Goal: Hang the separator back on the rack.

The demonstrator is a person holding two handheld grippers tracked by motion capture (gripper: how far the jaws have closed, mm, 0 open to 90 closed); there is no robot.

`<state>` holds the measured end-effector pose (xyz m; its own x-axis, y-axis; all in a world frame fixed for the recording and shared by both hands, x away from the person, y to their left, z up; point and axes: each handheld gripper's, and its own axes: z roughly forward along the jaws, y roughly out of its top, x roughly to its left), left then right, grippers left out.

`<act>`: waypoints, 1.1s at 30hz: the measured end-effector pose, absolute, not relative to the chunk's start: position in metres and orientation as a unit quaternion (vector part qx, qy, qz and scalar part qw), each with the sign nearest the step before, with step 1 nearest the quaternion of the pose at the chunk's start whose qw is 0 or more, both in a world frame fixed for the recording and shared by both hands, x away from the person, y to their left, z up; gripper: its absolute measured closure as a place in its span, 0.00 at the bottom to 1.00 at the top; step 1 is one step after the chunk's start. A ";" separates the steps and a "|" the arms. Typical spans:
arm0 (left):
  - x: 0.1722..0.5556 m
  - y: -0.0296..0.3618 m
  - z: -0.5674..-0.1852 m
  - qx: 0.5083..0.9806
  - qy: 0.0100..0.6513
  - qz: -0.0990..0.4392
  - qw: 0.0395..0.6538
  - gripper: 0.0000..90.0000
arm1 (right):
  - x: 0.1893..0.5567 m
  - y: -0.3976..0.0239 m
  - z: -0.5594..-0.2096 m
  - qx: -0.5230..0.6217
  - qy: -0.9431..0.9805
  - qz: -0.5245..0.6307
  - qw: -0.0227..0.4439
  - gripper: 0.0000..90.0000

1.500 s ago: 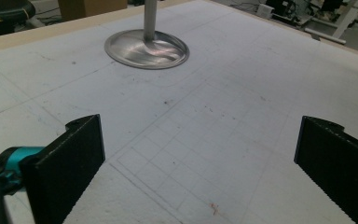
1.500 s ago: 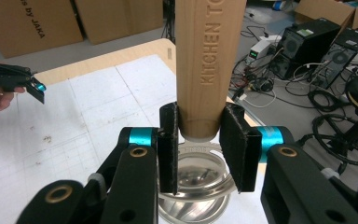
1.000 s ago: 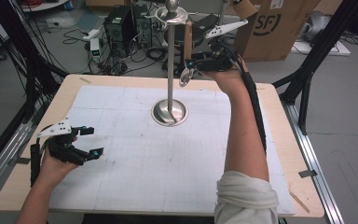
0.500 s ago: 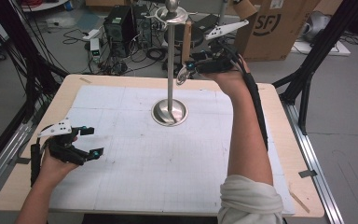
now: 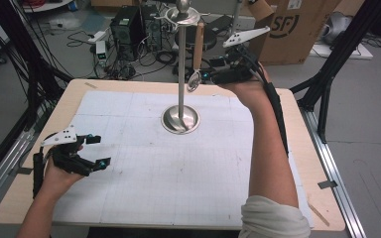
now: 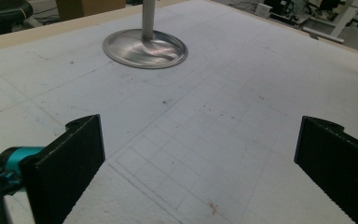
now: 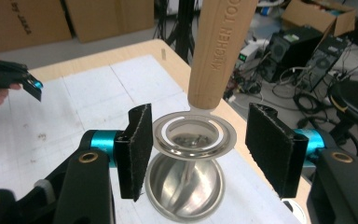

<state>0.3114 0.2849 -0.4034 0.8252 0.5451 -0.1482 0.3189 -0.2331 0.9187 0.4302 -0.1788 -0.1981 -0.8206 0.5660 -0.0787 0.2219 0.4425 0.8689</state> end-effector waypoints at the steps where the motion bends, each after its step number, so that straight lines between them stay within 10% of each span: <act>1: 0.311 0.285 -0.403 0.779 0.277 0.102 0.553 0.02 | 0.429 -0.180 -0.198 0.239 0.827 0.475 0.183 0.44; 33: 0.310 0.284 -0.403 0.777 0.275 0.105 0.557 0.02 | 0.375 -0.191 -0.206 0.213 0.809 0.511 0.196 0.26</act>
<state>0.3102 0.2843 -0.4025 0.8272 0.5434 -0.1431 0.3104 -0.2297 0.9224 0.3751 -0.1905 -0.2059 -0.8327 0.5448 -0.0987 0.1446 0.3861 0.9110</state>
